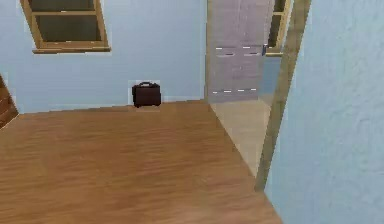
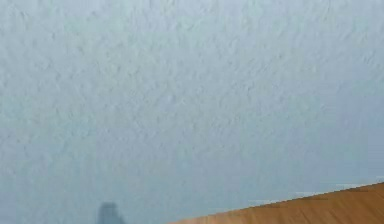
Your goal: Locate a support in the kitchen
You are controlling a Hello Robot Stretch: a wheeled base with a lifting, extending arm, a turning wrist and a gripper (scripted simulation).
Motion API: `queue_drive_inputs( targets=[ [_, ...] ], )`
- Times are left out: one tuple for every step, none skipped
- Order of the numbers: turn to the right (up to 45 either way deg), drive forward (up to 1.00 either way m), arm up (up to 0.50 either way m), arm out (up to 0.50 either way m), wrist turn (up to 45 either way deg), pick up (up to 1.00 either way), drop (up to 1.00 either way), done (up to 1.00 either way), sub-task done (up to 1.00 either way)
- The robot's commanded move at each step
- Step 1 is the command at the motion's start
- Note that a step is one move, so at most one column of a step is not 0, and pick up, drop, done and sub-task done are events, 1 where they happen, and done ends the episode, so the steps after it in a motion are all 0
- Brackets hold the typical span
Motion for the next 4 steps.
queue_drive_inputs(
  targets=[
    [0.0,1.00,0.00,0.00,0.0,0.00,0.00,0.00,0.00],
    [6.0,0.00,0.00,0.00,0.0,0.00,0.00,0.00,0.00],
    [0.0,0.45,0.00,0.00,0.0,0.00,0.00,0.00,0.00],
    [24.0,0.00,0.00,0.00,0.0,0.00,0.00,0.00,0.00]
  ],
)
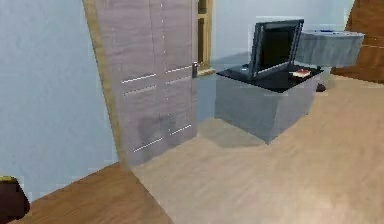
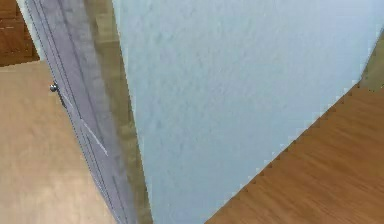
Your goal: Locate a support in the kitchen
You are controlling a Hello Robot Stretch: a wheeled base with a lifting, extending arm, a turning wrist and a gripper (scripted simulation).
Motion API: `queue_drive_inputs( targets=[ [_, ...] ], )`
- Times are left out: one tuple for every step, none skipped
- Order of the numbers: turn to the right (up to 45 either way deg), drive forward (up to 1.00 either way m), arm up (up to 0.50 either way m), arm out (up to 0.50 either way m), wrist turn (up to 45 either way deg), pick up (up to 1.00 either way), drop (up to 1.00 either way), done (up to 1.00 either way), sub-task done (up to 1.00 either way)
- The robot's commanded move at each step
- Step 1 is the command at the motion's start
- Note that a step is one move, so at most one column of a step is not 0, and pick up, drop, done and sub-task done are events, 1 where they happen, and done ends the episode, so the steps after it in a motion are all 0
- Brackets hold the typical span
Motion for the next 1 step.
queue_drive_inputs(
  targets=[
    [0.0,0.40,0.00,0.00,0.0,0.00,0.00,0.00,0.00]
  ],
)
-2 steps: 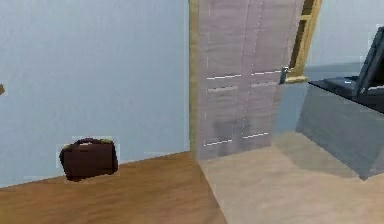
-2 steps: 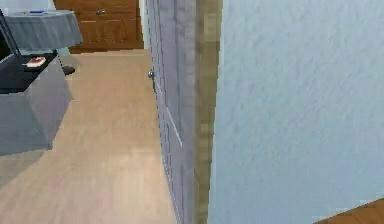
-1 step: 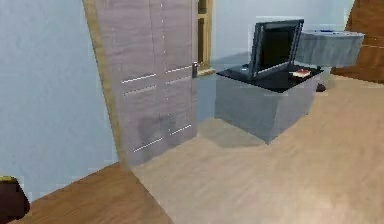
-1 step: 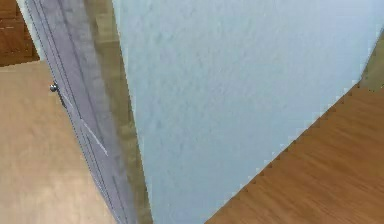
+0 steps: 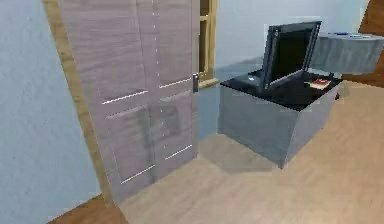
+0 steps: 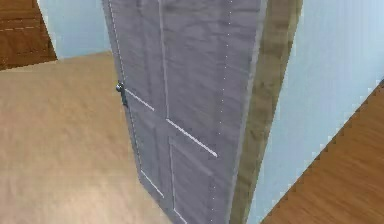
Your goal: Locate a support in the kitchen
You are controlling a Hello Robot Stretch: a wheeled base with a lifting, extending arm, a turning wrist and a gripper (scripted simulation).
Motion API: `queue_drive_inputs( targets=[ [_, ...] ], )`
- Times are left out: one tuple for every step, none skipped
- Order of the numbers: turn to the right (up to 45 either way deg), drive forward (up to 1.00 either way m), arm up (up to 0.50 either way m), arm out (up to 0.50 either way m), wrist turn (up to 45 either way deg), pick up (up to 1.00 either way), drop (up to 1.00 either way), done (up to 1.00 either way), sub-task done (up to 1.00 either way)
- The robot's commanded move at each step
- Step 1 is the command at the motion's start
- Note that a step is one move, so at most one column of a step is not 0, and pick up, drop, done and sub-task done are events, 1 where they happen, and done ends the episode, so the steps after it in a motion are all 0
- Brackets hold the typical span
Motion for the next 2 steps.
queue_drive_inputs(
  targets=[
    [45.0,0.00,0.00,0.00,0.0,0.00,0.00,0.00,0.00],
    [0.0,1.00,0.00,0.00,0.0,0.00,0.00,0.00,0.00]
  ],
)
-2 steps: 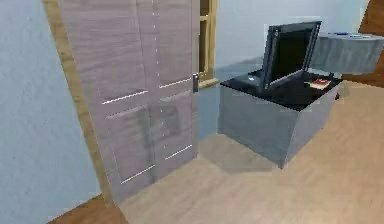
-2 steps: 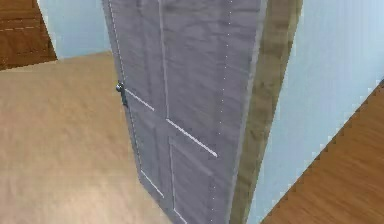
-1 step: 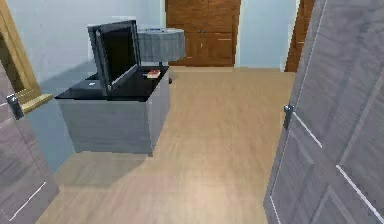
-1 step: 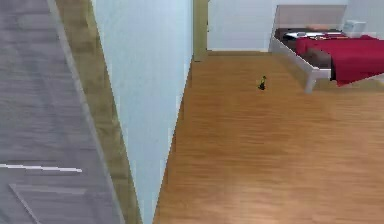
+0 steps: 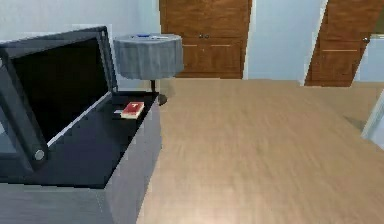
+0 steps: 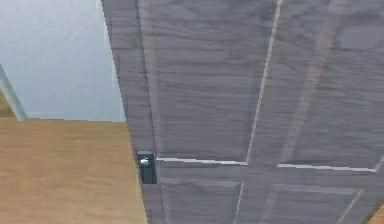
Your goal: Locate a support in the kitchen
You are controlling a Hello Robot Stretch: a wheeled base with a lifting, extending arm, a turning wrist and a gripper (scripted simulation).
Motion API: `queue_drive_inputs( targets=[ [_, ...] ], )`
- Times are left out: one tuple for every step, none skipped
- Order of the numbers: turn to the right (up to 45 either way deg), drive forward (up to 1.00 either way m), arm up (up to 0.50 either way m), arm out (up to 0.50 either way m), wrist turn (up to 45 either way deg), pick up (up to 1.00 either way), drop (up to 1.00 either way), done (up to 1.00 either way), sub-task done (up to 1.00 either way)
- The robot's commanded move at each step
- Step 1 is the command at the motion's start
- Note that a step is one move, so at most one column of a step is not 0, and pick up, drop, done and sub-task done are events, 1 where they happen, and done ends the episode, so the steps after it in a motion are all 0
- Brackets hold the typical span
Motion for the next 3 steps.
queue_drive_inputs(
  targets=[
    [0.0,0.35,0.00,0.00,0.0,0.00,0.00,0.00,0.00],
    [39.0,0.00,0.00,0.00,0.0,0.00,0.00,0.00,0.00],
    [0.0,1.00,0.00,0.00,0.0,0.00,0.00,0.00,0.00]
  ],
)
